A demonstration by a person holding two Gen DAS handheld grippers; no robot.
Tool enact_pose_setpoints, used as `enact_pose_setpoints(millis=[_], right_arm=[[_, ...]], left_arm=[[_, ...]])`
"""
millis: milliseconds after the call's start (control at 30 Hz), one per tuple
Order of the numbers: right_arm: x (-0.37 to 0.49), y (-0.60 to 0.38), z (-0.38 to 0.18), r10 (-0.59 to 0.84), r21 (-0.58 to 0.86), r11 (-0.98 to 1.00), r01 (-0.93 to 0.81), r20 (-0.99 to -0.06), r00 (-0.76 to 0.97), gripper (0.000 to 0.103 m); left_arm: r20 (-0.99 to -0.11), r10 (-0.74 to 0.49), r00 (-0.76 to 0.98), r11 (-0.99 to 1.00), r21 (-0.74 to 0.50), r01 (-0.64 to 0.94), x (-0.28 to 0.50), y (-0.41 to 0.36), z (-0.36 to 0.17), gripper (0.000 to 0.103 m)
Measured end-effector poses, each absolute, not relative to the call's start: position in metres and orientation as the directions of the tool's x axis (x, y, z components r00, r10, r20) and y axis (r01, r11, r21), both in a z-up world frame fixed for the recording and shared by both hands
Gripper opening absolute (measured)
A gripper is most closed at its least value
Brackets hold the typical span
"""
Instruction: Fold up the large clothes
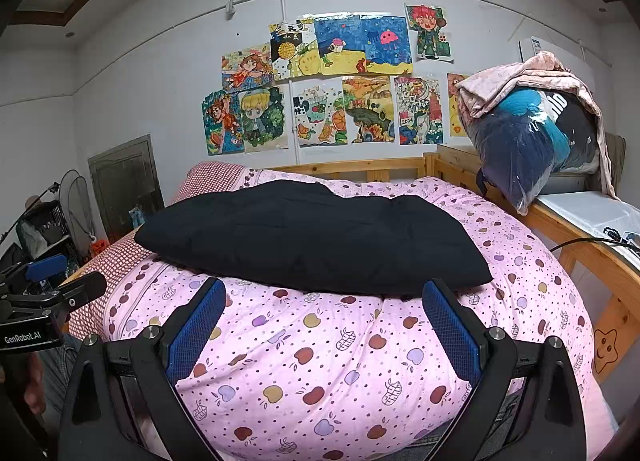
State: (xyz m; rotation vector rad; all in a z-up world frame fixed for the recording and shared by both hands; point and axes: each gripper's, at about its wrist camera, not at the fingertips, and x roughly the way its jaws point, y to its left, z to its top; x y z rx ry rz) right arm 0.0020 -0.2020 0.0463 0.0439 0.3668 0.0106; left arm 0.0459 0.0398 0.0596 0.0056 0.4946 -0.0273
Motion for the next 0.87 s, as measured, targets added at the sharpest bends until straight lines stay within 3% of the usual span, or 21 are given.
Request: enact_pose_setpoints(millis=[867], right_arm=[[0.002,-0.195,0.041,0.01,0.055,0.998,0.01,-0.369,0.93,0.097]], left_arm=[[-0.515,-0.026,0.857,1.0,-0.017,0.02,0.04,0.04,0.052,0.103]])
